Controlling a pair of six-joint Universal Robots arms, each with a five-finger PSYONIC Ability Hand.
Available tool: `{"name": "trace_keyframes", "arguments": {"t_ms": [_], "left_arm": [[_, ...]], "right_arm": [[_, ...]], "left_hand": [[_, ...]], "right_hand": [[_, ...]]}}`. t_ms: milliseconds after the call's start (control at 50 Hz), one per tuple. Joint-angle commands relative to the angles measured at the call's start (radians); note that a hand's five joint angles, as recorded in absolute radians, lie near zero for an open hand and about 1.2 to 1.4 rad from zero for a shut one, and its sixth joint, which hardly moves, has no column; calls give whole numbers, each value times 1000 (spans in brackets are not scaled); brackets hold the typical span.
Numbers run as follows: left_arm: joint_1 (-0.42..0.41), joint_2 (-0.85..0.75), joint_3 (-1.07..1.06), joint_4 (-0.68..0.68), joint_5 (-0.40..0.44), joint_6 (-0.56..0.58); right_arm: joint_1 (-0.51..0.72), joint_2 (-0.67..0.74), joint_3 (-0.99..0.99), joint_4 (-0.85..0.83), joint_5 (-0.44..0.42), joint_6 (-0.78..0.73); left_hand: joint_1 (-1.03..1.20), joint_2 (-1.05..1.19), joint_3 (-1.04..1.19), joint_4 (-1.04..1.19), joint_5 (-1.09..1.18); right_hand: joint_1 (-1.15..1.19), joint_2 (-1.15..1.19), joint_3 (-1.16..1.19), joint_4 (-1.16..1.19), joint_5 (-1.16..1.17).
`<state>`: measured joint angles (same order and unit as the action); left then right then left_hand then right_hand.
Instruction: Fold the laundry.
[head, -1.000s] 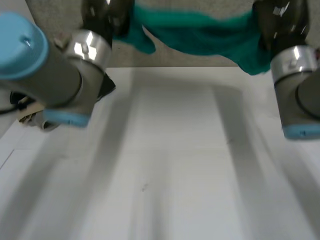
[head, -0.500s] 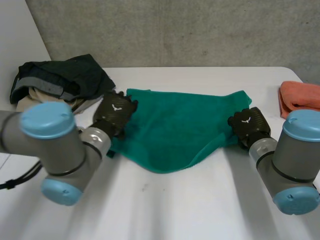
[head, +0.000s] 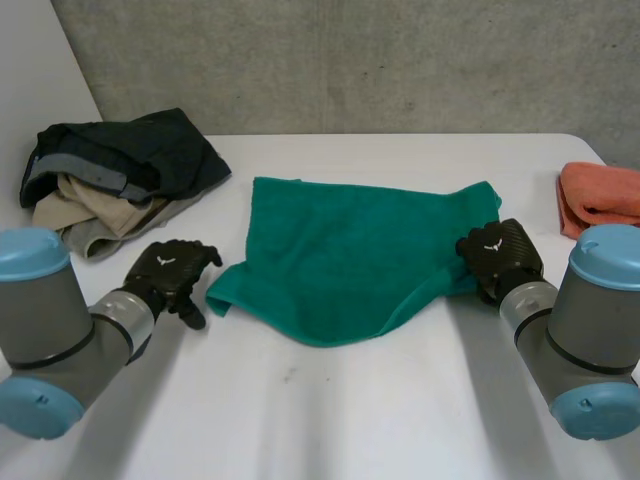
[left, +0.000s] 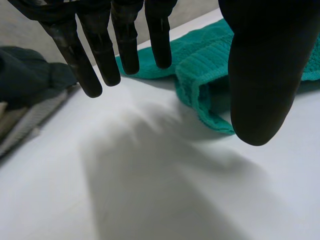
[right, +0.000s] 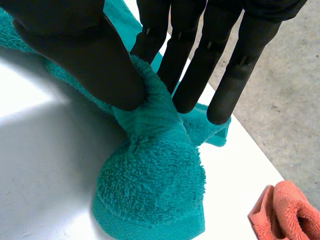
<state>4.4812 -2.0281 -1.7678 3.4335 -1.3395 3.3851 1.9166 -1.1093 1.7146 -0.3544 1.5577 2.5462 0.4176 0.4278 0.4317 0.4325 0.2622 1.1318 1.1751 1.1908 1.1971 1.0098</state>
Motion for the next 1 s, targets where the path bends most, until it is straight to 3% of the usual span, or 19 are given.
{"name": "trace_keyframes", "arguments": {"t_ms": [20,100,160,220,240,320,460,540,860,1000], "left_arm": [[6,-81,82,-11,56,-76],[3,-103,108,-11,59,-84],[-6,-126,135,-10,59,-82],[-11,-139,162,-10,54,-78],[-13,-142,175,-10,51,-75],[-14,-143,186,-7,48,-73],[-25,-141,177,-5,49,-69],[-28,-133,168,-5,49,-69],[-25,-106,169,-5,51,-69],[-20,-104,180,-5,49,-67]], "right_arm": [[-2,0,8,0,2,0],[-4,-1,11,2,4,2],[-5,-4,19,8,5,2],[-11,-18,16,35,5,5],[-16,-46,7,73,4,12],[-34,-122,-41,216,-39,41],[-125,-167,-278,561,-188,81],[-152,-134,-436,713,-217,82],[-231,282,-843,954,-226,81],[-263,396,-900,1028,-307,126]], "left_hand": [[98,88,84,83,79],[142,132,128,127,123],[402,392,388,387,383],[635,624,621,620,616],[790,779,776,775,770],[978,968,964,963,959],[979,968,965,964,960],[979,968,965,964,960],[979,968,965,964,960],[979,968,965,964,960]], "right_hand": [[264,221,205,199,212],[264,221,205,199,212],[248,205,189,183,196],[-82,-126,-141,-148,-135],[-372,-415,-431,-437,-424],[-480,-523,-539,-545,-533],[-562,-605,-621,-627,-615],[-677,-720,-736,-742,-729],[-692,-735,-751,-757,-744],[-683,-726,-742,-748,-735]]}}
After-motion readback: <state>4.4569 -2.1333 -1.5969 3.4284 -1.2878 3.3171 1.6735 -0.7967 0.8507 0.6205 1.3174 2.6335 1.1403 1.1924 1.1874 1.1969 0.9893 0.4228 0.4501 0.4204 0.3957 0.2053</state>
